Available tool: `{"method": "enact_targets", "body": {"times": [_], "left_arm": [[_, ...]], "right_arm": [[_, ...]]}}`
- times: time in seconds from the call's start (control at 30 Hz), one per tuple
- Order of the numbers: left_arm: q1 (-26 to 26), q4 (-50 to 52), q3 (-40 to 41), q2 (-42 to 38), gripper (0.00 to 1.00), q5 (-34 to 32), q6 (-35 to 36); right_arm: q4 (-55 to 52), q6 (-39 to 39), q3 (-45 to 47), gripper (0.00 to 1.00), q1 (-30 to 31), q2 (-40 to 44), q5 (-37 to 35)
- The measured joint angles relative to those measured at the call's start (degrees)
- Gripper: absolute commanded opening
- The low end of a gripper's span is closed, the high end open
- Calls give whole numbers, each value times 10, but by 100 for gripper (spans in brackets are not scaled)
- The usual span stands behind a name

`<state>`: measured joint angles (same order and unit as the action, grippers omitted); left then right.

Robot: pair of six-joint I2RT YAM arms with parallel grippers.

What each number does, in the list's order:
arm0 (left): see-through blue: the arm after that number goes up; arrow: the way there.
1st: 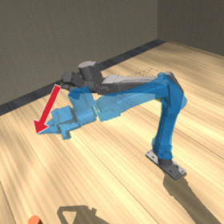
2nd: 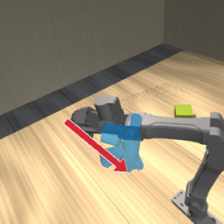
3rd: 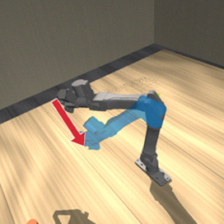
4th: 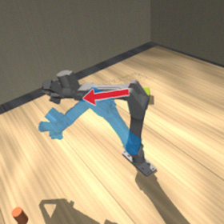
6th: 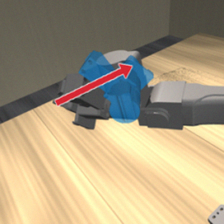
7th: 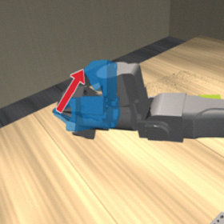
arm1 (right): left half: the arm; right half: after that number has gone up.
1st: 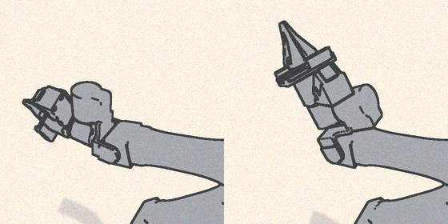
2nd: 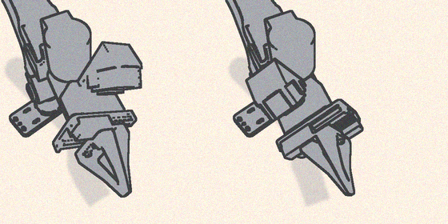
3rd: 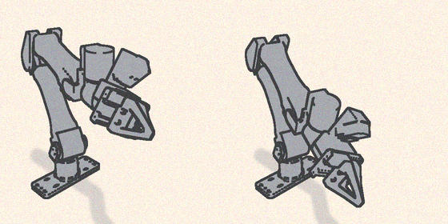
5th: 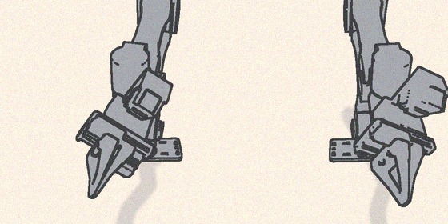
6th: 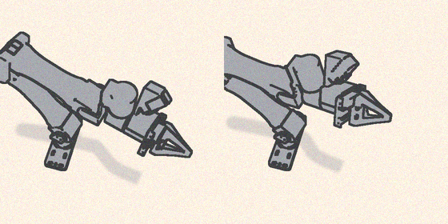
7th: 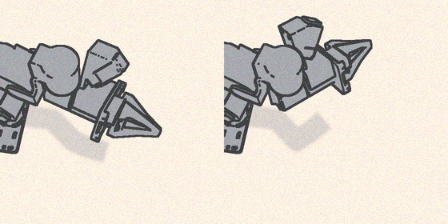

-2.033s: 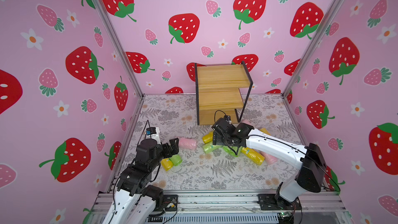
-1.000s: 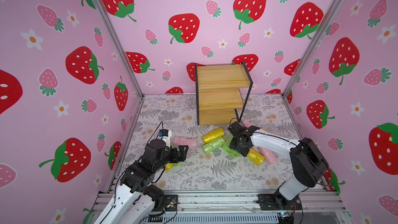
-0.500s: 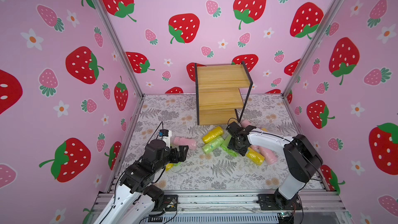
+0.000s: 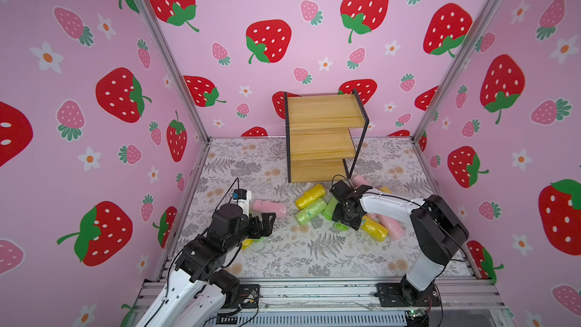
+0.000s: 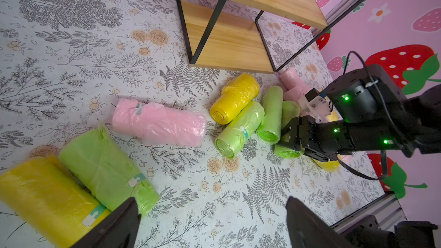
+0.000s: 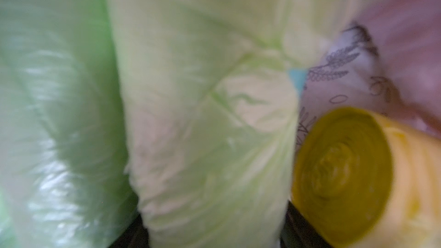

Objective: Sort the rolls of trash bags by color and place them on the shelf
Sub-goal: Pick up the roll of trash bags from the center of the board.

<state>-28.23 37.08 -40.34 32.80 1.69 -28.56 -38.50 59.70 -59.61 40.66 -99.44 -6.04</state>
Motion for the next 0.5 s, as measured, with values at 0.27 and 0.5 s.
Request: {"method": "enact_targets", "body": {"times": [0.27,0.5], "left_arm": [[-10,0,0,2,100,-10,0],[-14,-10,0,1,100,23,1]], "right_arm": [[-3,-18,4,5,0,12,3],[-39,-66,13,0,3,89,23]]}}
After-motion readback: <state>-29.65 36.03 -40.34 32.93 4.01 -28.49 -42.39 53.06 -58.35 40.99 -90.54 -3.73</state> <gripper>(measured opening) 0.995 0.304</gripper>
